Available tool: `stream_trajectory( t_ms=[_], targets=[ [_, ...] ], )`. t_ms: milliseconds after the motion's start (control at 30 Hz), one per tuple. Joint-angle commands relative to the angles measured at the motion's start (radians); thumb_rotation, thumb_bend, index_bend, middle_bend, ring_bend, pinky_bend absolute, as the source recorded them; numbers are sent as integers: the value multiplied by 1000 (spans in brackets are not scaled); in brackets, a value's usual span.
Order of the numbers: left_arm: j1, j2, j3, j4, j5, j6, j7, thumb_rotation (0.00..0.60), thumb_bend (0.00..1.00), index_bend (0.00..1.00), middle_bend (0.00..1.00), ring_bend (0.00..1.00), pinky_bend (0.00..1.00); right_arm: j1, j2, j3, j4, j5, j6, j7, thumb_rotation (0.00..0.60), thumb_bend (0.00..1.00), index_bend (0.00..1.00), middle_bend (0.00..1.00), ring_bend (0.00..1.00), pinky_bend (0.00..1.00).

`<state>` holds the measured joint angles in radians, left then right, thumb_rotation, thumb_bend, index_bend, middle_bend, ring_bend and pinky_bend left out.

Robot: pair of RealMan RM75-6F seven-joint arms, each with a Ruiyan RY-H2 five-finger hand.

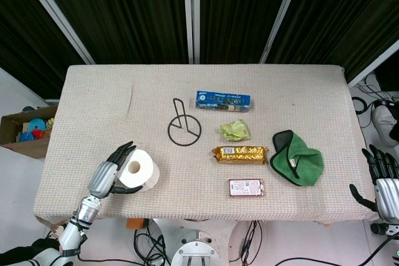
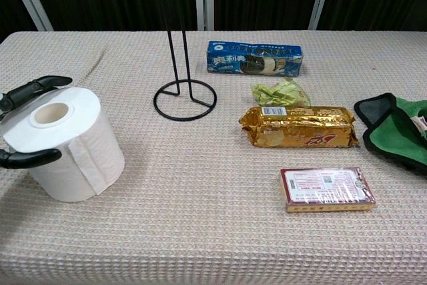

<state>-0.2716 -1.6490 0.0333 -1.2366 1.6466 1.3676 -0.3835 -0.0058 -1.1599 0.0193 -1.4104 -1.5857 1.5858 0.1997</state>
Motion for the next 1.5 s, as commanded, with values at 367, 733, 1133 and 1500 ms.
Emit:
stream_trajectory(
  t_ms=[367,733,1133,1500],
  targets=[
    [-6,-2,7,3,-6,-1,12,364,0,0,0,0,140,-2,0,0,3,1,1,3,600,226,0,0,0,0],
    [-21,7,11,-19,-21,-28,2,600,170,0,150,77,141,-5,-3,0,11,5,-1,6,600,233,0,0,0,0],
    [-12,24,-44,-86,-23,71,-90,600,354,158,510,390,364,-3,-6,1,8,8,-8,0,600,233,0,0,0,0],
    [-125,319,-261,-461,-60,70,-146,600,363,185,531,405,393,-1,-8,4,6,11,-10,-4,600,233,0,0,0,0]
  ],
)
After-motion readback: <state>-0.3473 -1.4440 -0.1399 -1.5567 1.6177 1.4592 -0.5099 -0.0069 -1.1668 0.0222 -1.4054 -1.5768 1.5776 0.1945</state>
